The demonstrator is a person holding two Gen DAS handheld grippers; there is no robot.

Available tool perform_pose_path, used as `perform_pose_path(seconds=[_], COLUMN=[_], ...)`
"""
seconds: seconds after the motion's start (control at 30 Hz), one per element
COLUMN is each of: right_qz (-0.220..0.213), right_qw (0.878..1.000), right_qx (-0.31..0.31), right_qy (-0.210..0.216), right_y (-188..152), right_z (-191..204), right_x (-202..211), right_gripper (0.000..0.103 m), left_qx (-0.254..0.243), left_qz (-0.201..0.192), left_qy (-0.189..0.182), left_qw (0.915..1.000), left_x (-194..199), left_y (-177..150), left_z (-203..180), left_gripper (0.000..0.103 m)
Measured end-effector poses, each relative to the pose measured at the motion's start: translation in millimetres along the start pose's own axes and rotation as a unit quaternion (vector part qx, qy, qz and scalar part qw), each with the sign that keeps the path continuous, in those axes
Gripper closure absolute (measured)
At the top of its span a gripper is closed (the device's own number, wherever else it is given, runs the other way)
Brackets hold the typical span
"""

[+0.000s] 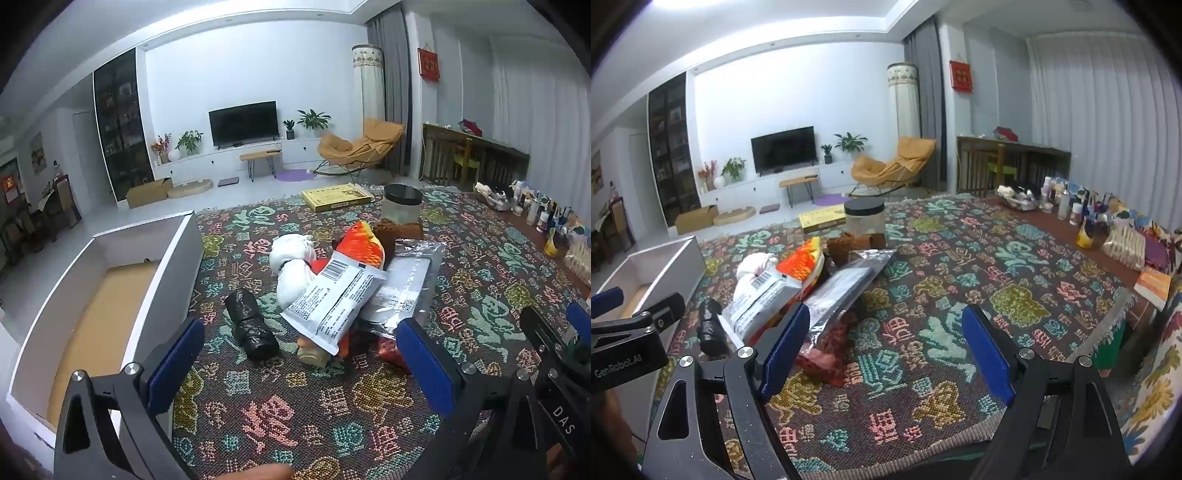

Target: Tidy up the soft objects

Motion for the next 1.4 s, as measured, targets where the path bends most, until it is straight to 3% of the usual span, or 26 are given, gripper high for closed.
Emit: perform_pose_path(seconds=[1.4], right_qz=[0.016], right_qw=[1.0], right_qx=[0.026], right_qy=[-0.001], right_y=[-10.9], right_z=[17.3], right_x=[-8.1], right_gripper=[0.016], left_qx=[0.009], left_qz=[0.007], left_qy=[0.017], left_qw=[0.9998], left_x=[-7.8], left_y=[-6.1], left_z=[9.3], left_gripper=[0.0])
Point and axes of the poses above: each gripper's, at about its wrist camera, not at the fingertips, and x roughly against the way its jaws point, z to its left, y to its top, the point moved 6 cm from there along -x, roughly the way its jaws point, and after that the axes turned 8 degrees about -x, right-handed, at the moved point
